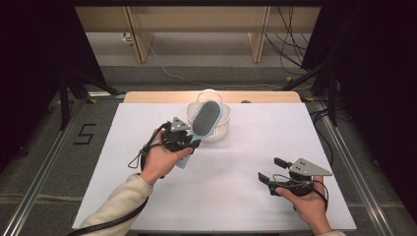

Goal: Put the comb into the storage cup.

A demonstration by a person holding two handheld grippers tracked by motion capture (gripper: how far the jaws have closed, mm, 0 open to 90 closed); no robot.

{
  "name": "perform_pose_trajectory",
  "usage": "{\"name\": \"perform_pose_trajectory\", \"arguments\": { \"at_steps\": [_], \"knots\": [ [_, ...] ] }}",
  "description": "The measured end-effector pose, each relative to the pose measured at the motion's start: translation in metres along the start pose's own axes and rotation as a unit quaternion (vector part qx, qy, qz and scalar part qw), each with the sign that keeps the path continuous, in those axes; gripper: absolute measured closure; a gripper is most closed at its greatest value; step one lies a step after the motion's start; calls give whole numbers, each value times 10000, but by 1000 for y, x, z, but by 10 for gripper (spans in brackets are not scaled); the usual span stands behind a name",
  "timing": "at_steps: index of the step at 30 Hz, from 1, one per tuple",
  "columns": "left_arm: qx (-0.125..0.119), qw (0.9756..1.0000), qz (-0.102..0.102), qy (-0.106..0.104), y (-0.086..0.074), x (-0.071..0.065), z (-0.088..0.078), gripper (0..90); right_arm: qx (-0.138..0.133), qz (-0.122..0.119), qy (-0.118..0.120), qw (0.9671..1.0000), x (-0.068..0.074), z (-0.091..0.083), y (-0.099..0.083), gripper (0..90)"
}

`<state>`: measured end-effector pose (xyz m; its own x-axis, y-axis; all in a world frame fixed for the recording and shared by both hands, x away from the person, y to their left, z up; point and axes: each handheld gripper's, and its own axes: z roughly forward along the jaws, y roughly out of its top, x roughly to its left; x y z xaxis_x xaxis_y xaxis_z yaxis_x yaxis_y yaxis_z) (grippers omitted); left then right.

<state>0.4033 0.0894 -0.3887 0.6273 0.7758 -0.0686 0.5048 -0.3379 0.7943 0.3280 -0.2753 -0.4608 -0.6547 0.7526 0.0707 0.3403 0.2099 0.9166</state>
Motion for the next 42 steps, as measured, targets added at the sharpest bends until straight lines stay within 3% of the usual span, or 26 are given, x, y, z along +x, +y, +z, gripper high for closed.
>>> {"name": "perform_pose_trajectory", "arguments": {
  "at_steps": [42],
  "knots": [
    [-229,9997,20,52,19,1,-3,695,-17,-15,4,10000,0,0,0,178]
  ]
}}
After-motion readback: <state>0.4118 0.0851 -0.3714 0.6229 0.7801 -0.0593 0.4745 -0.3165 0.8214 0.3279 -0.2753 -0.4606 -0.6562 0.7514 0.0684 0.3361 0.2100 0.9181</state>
